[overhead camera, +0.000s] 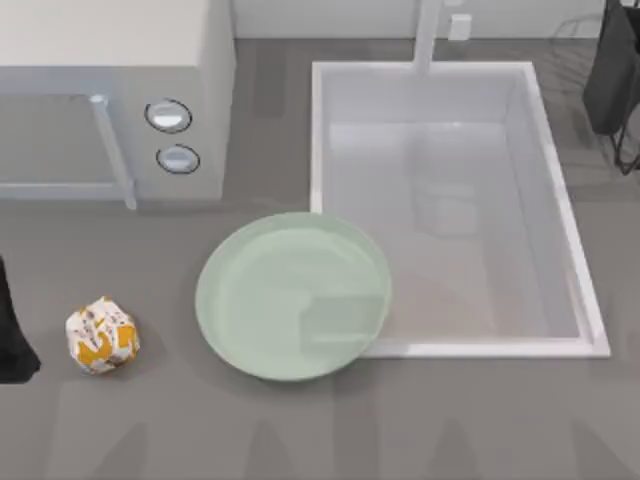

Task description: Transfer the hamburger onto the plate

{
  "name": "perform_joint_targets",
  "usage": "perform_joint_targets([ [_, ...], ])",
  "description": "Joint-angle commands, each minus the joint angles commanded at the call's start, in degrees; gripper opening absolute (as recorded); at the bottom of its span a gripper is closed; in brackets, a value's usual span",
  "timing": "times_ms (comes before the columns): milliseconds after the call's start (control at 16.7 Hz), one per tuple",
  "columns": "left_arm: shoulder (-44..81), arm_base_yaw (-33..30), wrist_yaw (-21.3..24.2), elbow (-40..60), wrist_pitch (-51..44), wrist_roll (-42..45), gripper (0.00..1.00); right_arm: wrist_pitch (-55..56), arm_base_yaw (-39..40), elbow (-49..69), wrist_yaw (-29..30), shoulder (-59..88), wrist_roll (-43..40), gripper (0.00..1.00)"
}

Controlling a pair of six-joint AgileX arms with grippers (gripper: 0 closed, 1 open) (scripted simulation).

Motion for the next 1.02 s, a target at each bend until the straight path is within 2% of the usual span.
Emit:
perform_joint_targets([
  [240,1.84,-0.42,0.09,1.70,-1.31,1.08,1.00,0.00,0.00,0.00,0.00,0.00,0.00,1.00],
  [480,12.85,-2.21,0.12,10.62,-8.38,6.79,1.00,0.00,0.00,0.00,0.00,0.00,0.00,1.00],
  [1020,64.07,-8.36,-0.04,40.86,-35.64,27.38,1.00,0.00,0.00,0.00,0.00,0.00,0.00,1.00],
])
